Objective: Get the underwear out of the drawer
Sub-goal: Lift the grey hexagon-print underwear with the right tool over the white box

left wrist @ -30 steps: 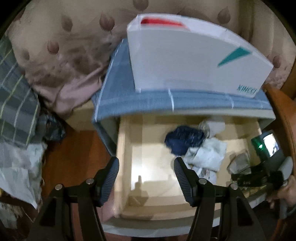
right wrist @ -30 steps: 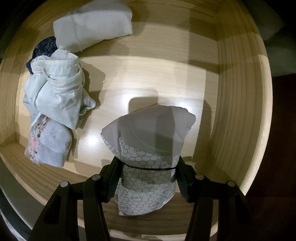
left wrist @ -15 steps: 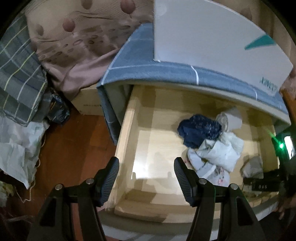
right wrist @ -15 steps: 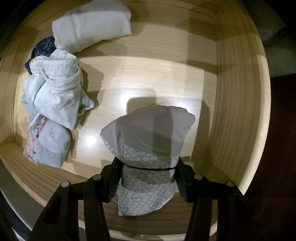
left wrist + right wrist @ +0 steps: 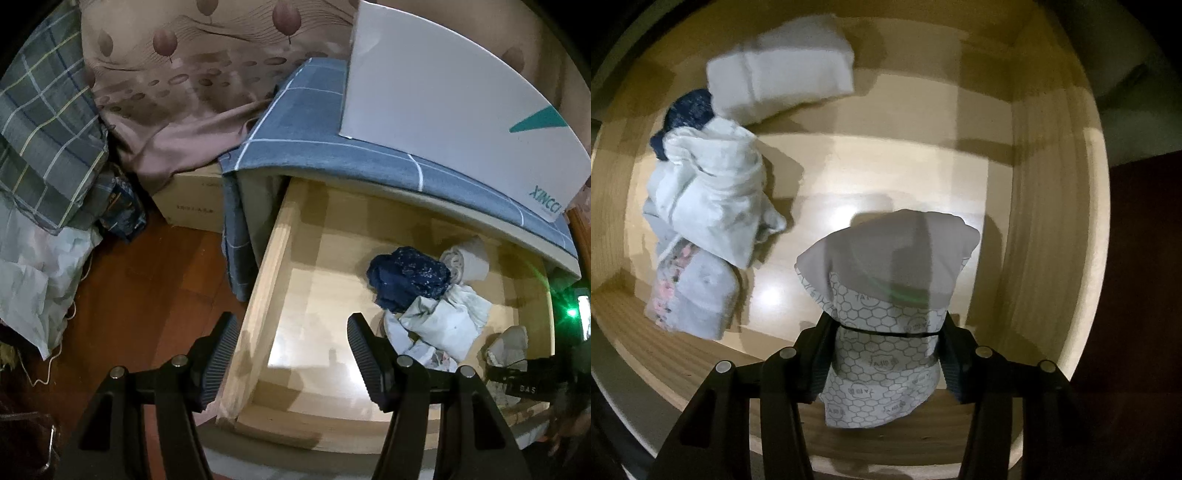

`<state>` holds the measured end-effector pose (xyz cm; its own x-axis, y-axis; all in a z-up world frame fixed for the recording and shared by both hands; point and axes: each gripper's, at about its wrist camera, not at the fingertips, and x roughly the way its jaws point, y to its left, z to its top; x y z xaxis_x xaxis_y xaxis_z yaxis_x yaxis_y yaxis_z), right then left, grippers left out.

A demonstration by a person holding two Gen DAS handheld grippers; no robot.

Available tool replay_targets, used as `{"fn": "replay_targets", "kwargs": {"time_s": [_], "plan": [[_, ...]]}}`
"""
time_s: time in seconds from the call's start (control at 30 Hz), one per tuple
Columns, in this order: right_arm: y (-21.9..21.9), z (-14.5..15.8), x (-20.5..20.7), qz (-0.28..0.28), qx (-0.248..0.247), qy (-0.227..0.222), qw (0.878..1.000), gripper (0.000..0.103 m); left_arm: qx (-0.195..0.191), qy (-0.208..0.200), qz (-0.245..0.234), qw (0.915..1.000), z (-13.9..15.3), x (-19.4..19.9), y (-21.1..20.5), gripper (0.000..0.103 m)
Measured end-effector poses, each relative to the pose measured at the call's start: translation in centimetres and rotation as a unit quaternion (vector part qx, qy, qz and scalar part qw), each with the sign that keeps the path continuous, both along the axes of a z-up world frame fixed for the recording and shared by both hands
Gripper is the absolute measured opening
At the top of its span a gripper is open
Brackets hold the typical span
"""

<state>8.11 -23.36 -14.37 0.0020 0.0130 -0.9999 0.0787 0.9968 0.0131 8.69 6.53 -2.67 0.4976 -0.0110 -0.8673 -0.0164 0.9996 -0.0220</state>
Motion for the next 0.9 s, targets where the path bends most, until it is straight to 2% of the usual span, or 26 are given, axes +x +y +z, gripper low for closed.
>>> {"fn": "replay_targets", "kwargs": {"time_s": [0.27,0.53,0.9], "plan": [[1.5,4.7,-1.7,0.036,-0.01,-0.104,0.994,0.047,-0.003,0.0,0.01,0.9999,0.0,0.0,0.3,0.063],[2.8,10.1,-4.4,0.068,-0.054,-0.228,0.97,0.047,0.0,-0.003,0.011,0.9999,-0.2,0.0,0.2,0.063],[2.6,18.7,-3.7,0.057,-0.034,-0.332,0.941,0.047,0.003,-0.006,0.012,0.9999,-0.1,-0.1,0.2,0.063]]}}
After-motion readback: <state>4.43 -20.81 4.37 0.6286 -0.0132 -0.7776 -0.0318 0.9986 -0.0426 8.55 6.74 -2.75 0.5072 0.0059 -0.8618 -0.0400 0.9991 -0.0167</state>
